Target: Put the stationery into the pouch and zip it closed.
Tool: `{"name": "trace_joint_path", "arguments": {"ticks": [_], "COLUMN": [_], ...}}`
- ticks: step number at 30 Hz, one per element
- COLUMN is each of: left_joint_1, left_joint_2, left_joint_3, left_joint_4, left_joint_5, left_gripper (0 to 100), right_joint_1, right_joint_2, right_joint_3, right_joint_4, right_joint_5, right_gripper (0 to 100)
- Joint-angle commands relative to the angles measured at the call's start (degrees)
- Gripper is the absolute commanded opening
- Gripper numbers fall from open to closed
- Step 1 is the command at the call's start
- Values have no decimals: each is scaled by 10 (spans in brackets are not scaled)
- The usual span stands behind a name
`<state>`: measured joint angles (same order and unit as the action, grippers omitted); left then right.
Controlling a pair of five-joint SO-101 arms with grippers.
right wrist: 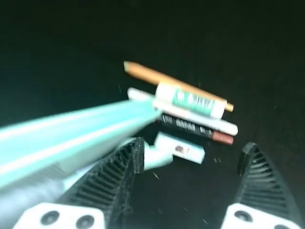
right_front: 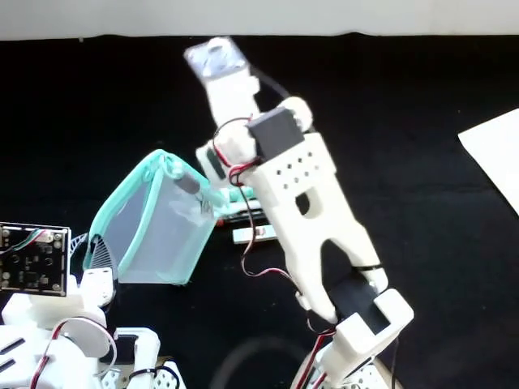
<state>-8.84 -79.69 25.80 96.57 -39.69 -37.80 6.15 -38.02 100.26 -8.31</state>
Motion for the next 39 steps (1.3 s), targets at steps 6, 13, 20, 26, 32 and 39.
{"name": "trace_joint_path", "arguments": {"ticks": [6,13,20,26,32,39], "left_joint_1": [7,11,11,11,11,8], "left_joint_2": [11,111,215,218,216,216], "left_joint_3": [7,-100,-213,-209,-147,-80], "left_joint_4": [2,20,40,40,41,40], "left_joint_5": [-1,18,18,18,18,18], "left_gripper": [6,6,6,6,6,6], "right_joint_1": [73,166,182,182,172,111], "right_joint_2": [-105,-162,-166,-166,-166,-166], "right_joint_3": [-81,32,192,295,399,538], "right_joint_4": [8,0,-62,-125,-227,-410], "right_joint_5": [-140,-107,-64,18,102,209], "right_gripper": [311,311,311,311,311,311]}}
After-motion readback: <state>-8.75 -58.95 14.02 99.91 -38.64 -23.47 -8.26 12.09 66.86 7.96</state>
